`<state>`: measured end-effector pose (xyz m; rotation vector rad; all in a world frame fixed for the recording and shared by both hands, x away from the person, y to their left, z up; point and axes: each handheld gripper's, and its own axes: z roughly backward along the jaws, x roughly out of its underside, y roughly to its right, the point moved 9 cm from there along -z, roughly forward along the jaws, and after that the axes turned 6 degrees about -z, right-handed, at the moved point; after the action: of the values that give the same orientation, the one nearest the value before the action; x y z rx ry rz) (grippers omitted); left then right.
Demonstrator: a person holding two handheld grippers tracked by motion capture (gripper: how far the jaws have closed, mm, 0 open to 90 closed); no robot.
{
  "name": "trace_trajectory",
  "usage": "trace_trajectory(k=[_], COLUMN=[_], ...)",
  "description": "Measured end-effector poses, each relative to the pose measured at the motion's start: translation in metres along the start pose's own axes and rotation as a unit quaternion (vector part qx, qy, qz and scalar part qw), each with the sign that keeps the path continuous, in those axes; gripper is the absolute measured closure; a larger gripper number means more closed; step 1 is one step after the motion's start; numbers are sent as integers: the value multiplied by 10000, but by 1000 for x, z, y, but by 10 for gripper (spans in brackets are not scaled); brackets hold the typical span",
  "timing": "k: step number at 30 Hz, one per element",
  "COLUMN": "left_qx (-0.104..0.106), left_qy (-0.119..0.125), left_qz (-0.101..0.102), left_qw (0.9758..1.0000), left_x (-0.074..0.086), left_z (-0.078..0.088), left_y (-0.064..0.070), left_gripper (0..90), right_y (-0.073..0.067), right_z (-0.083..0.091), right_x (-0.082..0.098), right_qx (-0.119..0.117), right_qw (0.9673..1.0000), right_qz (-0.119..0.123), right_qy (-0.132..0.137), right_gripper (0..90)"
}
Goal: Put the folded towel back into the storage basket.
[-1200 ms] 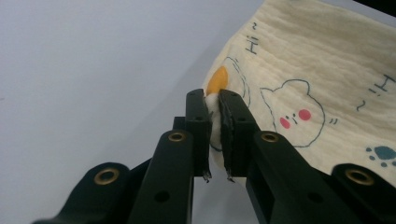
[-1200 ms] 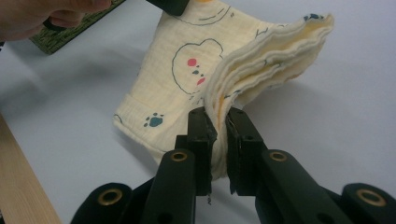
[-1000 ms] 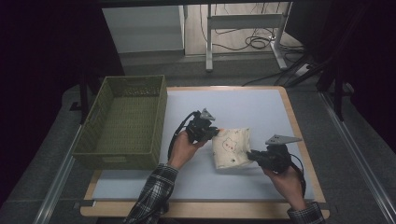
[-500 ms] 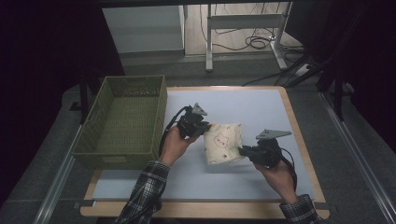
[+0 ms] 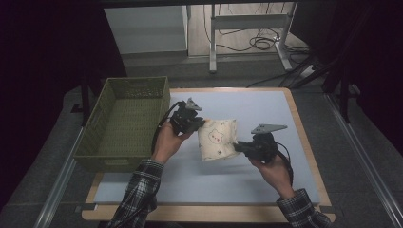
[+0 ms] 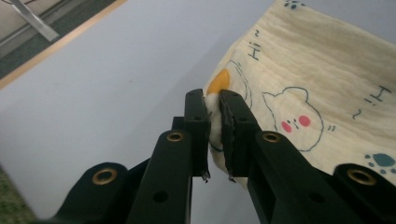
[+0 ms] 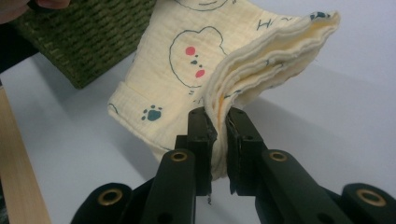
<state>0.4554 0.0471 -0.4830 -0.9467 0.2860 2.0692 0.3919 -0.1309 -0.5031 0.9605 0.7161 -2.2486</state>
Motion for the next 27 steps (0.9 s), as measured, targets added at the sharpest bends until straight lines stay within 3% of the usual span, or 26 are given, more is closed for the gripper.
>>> trace_trajectory(k=[14,27], left_qx=[-642,-925], left_qy=[-200,-228], left_qz=[-118,30], left_qw=[9977,9955], left_x=[12,22], left_z=[29,49], left_y=[-40,-65], left_gripper=[814,809], right_y=[-23,-35], right_z=[-23,-42], right_x=[-36,-64], right_qx=[-142,-228], right_qw=[9998,9996], right_qz=[150,143], right_qy=[75,58], right_gripper=[808,808])
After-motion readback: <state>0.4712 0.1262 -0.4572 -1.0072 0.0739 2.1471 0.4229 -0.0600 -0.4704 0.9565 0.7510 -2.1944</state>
